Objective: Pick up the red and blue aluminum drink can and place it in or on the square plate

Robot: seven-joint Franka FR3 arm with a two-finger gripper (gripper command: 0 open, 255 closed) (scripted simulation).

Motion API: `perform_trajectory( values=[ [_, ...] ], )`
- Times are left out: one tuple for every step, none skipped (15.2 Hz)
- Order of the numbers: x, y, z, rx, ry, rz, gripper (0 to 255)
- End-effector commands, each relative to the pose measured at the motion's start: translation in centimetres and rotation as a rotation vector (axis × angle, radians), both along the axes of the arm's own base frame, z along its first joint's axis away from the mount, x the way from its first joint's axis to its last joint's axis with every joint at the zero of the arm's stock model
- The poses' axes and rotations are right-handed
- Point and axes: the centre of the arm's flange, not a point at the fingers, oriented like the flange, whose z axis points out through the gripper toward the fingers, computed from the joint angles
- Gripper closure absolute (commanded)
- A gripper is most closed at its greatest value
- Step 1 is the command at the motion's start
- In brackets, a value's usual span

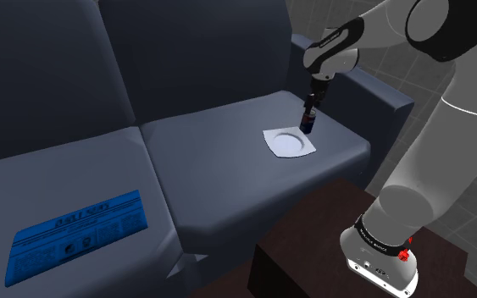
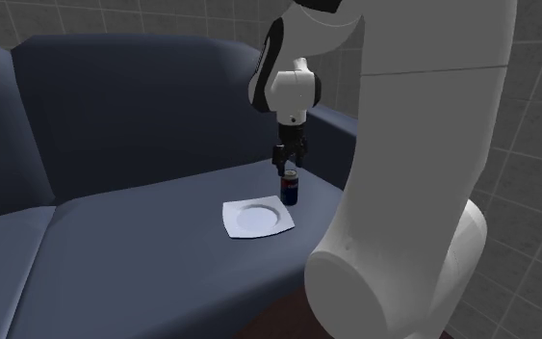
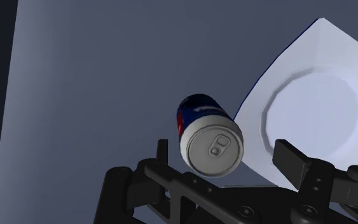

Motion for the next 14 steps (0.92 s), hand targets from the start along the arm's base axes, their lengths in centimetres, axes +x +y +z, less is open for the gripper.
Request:
perform_trajectory(
  values=[
    [0.1, -0.4, -1.0, 0.001, -0.002, 0.001, 0],
    [0.1, -0.4, -1.5, 0.001, -0.002, 0.001, 0],
    [0.1, -0.4, -2.1, 0.001, -0.002, 0.001, 0],
    [0.1, -0.5, -2.6, 0.001, -0.002, 0.001, 0],
    [0.0, -0.5, -3.1, 0.001, -0.002, 0.001, 0],
    [0.0, -0.5, -4.0, 0.001, -0.002, 0.001, 0],
    [0.0, -0.5, -4.0, 0.001, -0.002, 0.000, 0],
    [0.0, -0.5, -4.0, 0.001, -0.002, 0.001, 0],
    [0.0, -0.5, -4.0, 0.001, -0.002, 0.001, 0],
    [0.0, -0.5, -4.0, 0.001, -0.002, 0.001, 0],
    [0.0, -0.5, -4.0, 0.001, -0.002, 0.001, 0],
    [0.0, -0.5, -4.0, 0.001, -0.002, 0.001, 0],
    [0.0, -0.5, -4.0, 0.001, -0.002, 0.001, 0],
    [0.0, -0.5, -4.0, 0.001, -0.002, 0.001, 0]
  ],
)
